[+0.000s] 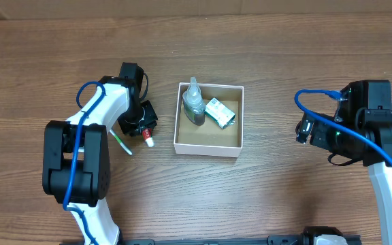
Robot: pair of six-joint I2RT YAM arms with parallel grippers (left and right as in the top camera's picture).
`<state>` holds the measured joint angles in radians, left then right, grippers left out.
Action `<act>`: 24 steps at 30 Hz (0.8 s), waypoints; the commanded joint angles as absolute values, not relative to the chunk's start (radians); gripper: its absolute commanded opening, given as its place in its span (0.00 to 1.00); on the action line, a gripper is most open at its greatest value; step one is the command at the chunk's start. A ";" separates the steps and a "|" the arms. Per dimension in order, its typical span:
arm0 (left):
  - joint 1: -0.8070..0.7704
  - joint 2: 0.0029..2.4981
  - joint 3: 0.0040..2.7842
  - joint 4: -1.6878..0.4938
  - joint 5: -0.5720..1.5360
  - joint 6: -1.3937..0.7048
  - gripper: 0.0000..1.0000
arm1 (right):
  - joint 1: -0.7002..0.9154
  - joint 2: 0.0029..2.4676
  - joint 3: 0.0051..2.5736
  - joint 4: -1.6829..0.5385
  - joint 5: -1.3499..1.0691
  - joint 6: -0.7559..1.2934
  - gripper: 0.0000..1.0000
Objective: Pack container
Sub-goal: 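Carry the toothpaste and toothbrush into the white box and release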
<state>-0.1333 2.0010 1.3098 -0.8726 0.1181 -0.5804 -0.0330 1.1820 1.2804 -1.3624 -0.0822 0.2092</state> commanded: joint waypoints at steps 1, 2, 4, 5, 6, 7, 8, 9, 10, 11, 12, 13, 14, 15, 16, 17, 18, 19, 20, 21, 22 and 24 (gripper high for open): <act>-0.138 2.053 1.297 -0.863 0.147 -0.584 0.22 | -0.037 1.175 1.275 -1.360 -0.092 0.204 1.00; -0.138 2.053 1.297 -0.863 0.147 -0.584 0.21 | -0.037 1.175 1.275 -1.361 -0.092 0.204 1.00; -0.138 2.053 1.298 -0.863 0.147 -0.584 0.13 | -0.037 1.175 1.275 -1.361 -0.091 0.204 1.00; -0.138 2.053 1.301 -0.863 0.147 -0.584 0.05 | -0.037 1.175 1.275 -1.361 -0.091 0.204 1.00; -0.138 2.052 1.313 -0.874 0.146 -0.581 0.04 | -0.037 1.175 1.275 -1.360 -0.091 0.204 1.00; -0.138 2.046 1.349 -0.909 0.121 -0.576 0.04 | -0.037 1.175 1.275 -1.359 -0.091 0.204 1.00; -0.140 2.033 1.395 -0.953 0.092 -0.570 0.04 | -0.037 1.175 1.275 -1.355 -0.092 0.204 1.00; -0.147 2.004 1.460 -1.003 0.059 -0.548 0.04 | -0.037 1.175 1.275 -1.351 -0.092 0.204 1.00; -0.156 1.975 1.505 -1.034 0.035 -0.534 0.04 | -0.037 1.175 1.275 -1.349 -0.092 0.204 1.00; -0.178 1.920 1.573 -1.074 -0.006 -0.520 0.04 | -0.037 1.175 1.275 -1.348 -0.092 0.204 1.00; -0.196 1.887 1.608 -1.089 -0.020 -0.508 0.04 | -0.037 1.175 1.275 -1.348 -0.092 0.204 1.00; -0.240 1.825 1.664 -1.095 -0.035 -0.471 0.04 | -0.037 1.175 1.275 -1.348 -0.092 0.204 1.00; -0.294 1.776 1.702 -1.090 -0.047 -0.421 0.04 | -0.037 1.175 1.275 -1.348 -0.092 0.204 1.00; -0.349 1.745 1.721 -1.082 -0.060 -0.380 0.04 | -0.037 1.175 1.275 -1.347 -0.092 0.204 1.00; -0.409 1.722 1.724 -1.069 -0.060 -0.331 0.04 | -0.037 1.175 1.275 -1.345 -0.092 0.204 1.00; -0.457 1.716 1.724 -1.069 -0.068 -0.303 0.04 | -0.037 1.175 1.275 -1.343 -0.092 0.204 1.00; -0.537 1.722 1.723 -1.076 -0.097 -0.275 0.04 | -0.037 1.175 1.275 -1.343 -0.092 0.204 1.00; -0.591 1.734 1.722 -1.082 -0.118 -0.260 0.04 | -0.037 1.175 1.275 -1.343 -0.092 0.204 1.00; -0.646 1.753 1.721 -1.088 -0.140 -0.253 0.04 | -0.037 1.175 1.275 -1.344 -0.092 0.205 1.00; -0.689 1.778 1.721 -1.089 -0.154 -0.253 0.04 | -0.037 1.175 1.275 -1.345 -0.092 0.204 1.00; -0.719 1.807 1.721 -1.087 -0.162 -0.253 0.04 | -0.037 1.175 1.275 -1.345 -0.092 0.204 1.00; -0.741 1.892 1.721 -1.076 -0.167 -0.253 0.04 | -0.037 1.175 1.275 -1.346 -0.092 0.204 1.00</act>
